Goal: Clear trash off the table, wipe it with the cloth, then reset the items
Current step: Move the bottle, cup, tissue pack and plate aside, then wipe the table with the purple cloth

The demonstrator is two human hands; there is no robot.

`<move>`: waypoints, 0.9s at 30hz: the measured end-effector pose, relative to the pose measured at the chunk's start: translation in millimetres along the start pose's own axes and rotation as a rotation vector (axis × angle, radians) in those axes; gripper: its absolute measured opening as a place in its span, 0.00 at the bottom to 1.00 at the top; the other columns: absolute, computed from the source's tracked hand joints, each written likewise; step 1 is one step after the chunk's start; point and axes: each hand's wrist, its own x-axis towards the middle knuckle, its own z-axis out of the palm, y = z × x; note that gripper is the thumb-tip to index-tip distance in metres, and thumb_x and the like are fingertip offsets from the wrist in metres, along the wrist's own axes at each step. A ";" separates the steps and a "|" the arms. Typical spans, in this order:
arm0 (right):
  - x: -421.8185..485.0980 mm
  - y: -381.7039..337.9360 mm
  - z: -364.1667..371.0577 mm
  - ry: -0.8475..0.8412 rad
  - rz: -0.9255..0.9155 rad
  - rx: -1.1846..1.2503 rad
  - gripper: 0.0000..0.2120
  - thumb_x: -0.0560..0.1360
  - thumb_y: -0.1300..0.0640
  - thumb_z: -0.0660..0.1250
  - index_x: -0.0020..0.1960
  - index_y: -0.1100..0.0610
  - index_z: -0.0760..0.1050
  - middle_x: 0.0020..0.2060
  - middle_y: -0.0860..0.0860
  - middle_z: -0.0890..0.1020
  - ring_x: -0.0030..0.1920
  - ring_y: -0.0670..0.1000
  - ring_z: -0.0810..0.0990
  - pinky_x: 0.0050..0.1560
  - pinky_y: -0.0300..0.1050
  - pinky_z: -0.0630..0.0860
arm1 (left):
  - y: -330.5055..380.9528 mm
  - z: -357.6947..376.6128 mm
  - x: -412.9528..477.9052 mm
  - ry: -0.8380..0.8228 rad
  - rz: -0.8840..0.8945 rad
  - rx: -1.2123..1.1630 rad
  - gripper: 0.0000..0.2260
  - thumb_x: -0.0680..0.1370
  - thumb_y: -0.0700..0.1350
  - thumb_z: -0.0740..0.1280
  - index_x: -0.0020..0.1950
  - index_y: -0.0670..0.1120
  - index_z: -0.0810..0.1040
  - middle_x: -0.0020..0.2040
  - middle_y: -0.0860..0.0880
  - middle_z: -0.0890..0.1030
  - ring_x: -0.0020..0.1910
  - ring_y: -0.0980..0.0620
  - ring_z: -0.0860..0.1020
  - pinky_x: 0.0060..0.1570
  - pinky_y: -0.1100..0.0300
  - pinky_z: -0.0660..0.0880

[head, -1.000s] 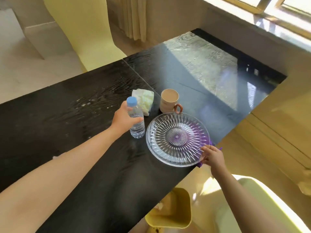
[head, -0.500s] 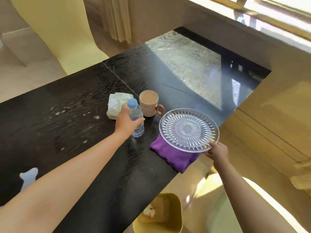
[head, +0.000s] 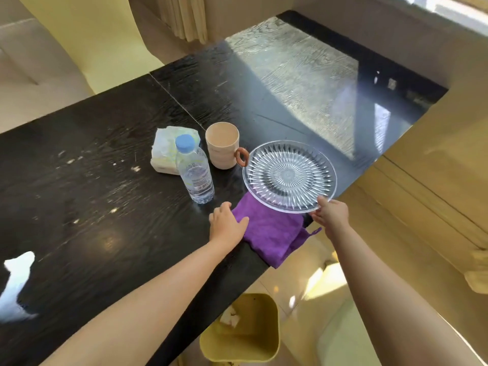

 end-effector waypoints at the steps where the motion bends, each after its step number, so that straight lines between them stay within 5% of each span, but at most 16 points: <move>1: 1.9 0.9 2.1 0.000 -0.009 -0.004 0.12 0.76 0.59 0.64 0.34 0.59 0.71 0.29 0.55 0.73 0.29 0.51 0.74 0.23 0.32 0.76 | 3.7 2.0 6.1 -0.003 -0.048 0.016 0.27 0.74 0.50 0.67 0.69 0.41 0.65 0.66 0.40 0.69 0.66 0.40 0.66 0.64 0.51 0.65; 3: 4.4 2.6 6.8 0.005 -0.026 -0.028 0.13 0.76 0.59 0.65 0.34 0.60 0.71 0.29 0.55 0.74 0.29 0.50 0.75 0.23 0.32 0.76 | 7.5 2.1 11.7 -0.040 -0.153 -0.040 0.17 0.74 0.47 0.67 0.59 0.42 0.71 0.58 0.41 0.74 0.57 0.42 0.73 0.53 0.53 0.70; 5: 5.4 5.1 11.1 0.007 -0.035 -0.061 0.13 0.76 0.59 0.64 0.33 0.60 0.70 0.29 0.54 0.75 0.29 0.49 0.76 0.23 0.31 0.76 | 8.3 -1.2 7.3 -0.073 -0.208 -0.126 0.04 0.72 0.43 0.65 0.39 0.44 0.72 0.41 0.45 0.75 0.39 0.47 0.74 0.38 0.56 0.69; 7: 6.9 8.9 14.6 0.003 -0.019 -0.079 0.13 0.76 0.60 0.64 0.33 0.61 0.70 0.31 0.54 0.75 0.31 0.50 0.77 0.24 0.32 0.77 | 6.5 -4.1 -1.5 -0.116 -0.243 -0.231 0.09 0.70 0.41 0.65 0.32 0.46 0.66 0.34 0.48 0.71 0.34 0.49 0.70 0.36 0.57 0.69; 13: 5.3 8.8 26.0 0.000 -0.007 -0.092 0.07 0.75 0.64 0.63 0.43 0.69 0.74 0.35 0.58 0.77 0.38 0.58 0.80 0.49 0.51 0.80 | -15.6 -25.2 -45.5 -0.149 -0.407 -0.609 0.05 0.63 0.36 0.62 0.35 0.44 0.68 0.36 0.46 0.70 0.38 0.47 0.68 0.34 0.58 0.66; 17: -4.6 5.6 29.3 0.075 0.004 -0.182 0.16 0.72 0.64 0.64 0.57 0.73 0.73 0.48 0.63 0.78 0.52 0.65 0.80 0.57 0.57 0.77 | -30.5 -47.0 -64.7 -0.090 -0.413 -0.686 0.09 0.66 0.33 0.60 0.44 0.40 0.73 0.40 0.44 0.71 0.40 0.46 0.68 0.37 0.55 0.68; 21: -34.3 2.1 35.8 0.214 -0.318 -0.478 0.16 0.73 0.62 0.62 0.60 0.65 0.71 0.58 0.62 0.75 0.56 0.61 0.75 0.58 0.55 0.73 | -36.4 -73.8 -76.7 -0.064 -0.252 -0.597 0.14 0.69 0.33 0.62 0.50 0.47 0.74 0.45 0.48 0.76 0.45 0.48 0.75 0.47 0.50 0.74; 24: -71.8 3.3 62.6 -0.066 -0.685 -0.589 0.10 0.75 0.62 0.61 0.54 0.63 0.76 0.49 0.59 0.80 0.50 0.56 0.77 0.52 0.50 0.72 | -41.7 -92.3 -83.1 -0.080 -0.135 -0.551 0.18 0.71 0.33 0.62 0.53 0.53 0.73 0.48 0.53 0.77 0.49 0.54 0.76 0.48 0.56 0.75; 27: -112.6 6.2 97.9 -0.513 -0.814 -0.647 0.10 0.77 0.59 0.63 0.55 0.60 0.78 0.47 0.53 0.82 0.47 0.49 0.79 0.48 0.39 0.72 | -47.4 -112.1 -93.4 -0.103 -0.029 -0.502 0.21 0.72 0.33 0.62 0.55 0.58 0.72 0.50 0.57 0.76 0.50 0.59 0.76 0.44 0.64 0.74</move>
